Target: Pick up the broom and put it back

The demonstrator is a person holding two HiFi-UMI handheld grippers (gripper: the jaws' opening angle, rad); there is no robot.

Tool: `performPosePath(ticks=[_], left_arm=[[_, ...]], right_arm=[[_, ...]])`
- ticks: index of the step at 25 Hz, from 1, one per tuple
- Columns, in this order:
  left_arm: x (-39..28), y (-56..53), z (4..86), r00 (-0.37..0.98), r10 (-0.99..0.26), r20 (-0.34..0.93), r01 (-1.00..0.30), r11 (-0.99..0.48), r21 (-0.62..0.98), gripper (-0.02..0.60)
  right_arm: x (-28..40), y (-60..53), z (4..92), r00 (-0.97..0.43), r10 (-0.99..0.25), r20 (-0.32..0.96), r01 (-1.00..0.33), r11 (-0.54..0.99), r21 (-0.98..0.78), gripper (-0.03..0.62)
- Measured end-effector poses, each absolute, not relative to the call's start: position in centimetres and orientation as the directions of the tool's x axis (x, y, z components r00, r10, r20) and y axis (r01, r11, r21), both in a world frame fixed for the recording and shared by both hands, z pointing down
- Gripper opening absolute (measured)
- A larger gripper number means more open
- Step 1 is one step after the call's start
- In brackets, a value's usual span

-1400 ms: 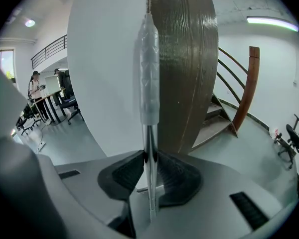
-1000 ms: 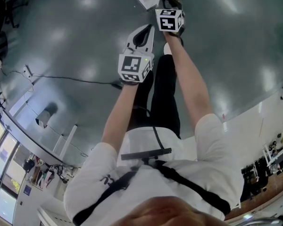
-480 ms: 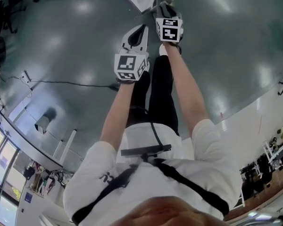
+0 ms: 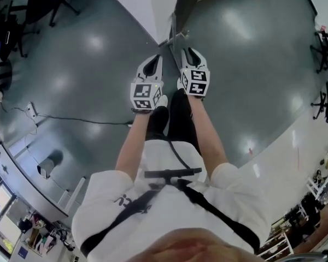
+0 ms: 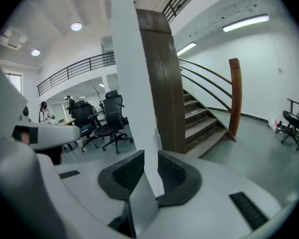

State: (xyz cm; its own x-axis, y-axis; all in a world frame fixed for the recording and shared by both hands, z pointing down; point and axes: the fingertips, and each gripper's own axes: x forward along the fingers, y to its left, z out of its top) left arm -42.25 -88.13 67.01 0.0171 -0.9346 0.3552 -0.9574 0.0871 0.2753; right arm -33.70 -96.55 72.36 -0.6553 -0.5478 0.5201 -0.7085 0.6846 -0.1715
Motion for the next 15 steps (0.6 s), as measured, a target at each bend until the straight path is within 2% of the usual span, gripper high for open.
performPosePath(ticks=[2,3,8,11,15], left_arm=[[-42.2,-87.4,64.8,0.015,-0.943,0.331,-0.96,0.078,0.268,0.009],[-42.1,-87.0,63.7,0.016,-0.948,0.319,-0.961,0.074,0.266,0.009],[-40.6,-85.9,57.2,0.043,-0.968,0.246,-0.976,0.011,0.216,0.009],[-40.1,-85.3,53.4,0.064,-0.981,0.184,-0.971,-0.018,0.24,0.009],[-40.1,-84.9,48.5,0.075,-0.993,0.095,-0.973,-0.052,0.223,0.009]], right_arm=[[-33.1,-95.5,68.8,-0.673,-0.57,0.472,-0.702,0.693,-0.164,0.077],[-32.9,-95.0,66.9,-0.683,-0.58,0.445,-0.699,0.695,-0.168,0.03],[-31.7,-93.4,57.3,-0.728,-0.615,0.301,-0.676,0.717,-0.171,0.026],[-31.5,-92.4,52.4,-0.741,-0.629,0.236,-0.668,0.728,-0.155,0.02],[-31.7,-91.3,48.5,-0.751,-0.628,0.205,-0.658,0.739,-0.148,0.006]])
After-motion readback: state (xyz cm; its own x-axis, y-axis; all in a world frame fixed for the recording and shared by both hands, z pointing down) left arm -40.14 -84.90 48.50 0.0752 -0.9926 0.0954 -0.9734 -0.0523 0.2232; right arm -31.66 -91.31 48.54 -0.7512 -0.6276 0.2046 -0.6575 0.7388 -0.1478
